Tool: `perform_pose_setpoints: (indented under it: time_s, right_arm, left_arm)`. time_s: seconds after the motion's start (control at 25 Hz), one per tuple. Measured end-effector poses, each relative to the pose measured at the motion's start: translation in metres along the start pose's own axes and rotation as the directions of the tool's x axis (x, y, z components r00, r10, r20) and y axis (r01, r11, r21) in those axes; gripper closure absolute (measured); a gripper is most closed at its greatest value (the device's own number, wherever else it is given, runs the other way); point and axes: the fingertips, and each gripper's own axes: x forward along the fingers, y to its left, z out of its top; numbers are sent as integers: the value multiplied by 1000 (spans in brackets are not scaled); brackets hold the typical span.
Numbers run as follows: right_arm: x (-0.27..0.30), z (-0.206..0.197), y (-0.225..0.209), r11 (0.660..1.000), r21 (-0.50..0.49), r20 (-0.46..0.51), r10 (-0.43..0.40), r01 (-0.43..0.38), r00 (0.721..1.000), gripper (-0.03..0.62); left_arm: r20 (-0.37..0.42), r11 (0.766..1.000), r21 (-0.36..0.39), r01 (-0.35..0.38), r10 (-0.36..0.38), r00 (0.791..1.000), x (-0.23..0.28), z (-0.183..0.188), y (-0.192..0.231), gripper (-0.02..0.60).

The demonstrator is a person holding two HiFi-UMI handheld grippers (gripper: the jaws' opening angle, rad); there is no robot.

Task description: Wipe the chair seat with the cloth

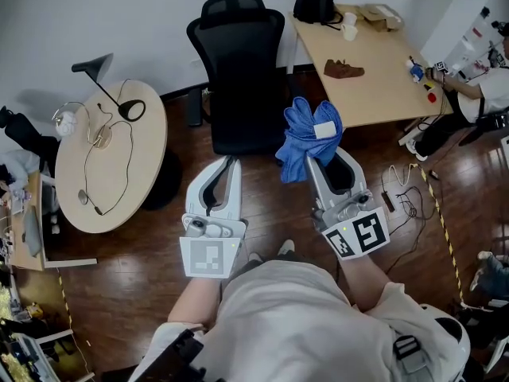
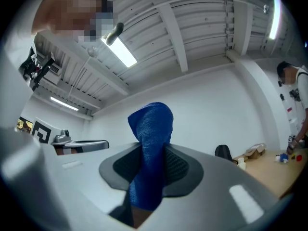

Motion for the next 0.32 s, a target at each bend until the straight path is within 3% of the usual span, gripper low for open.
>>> perform_pose_setpoints:
  time_s: [0.32]
  right_arm:
    - [8,11,19,1000,-12,20,27,-26,999,482]
  left_arm:
    - [28,998,-55,24,-23,999,-4,6,1,502]
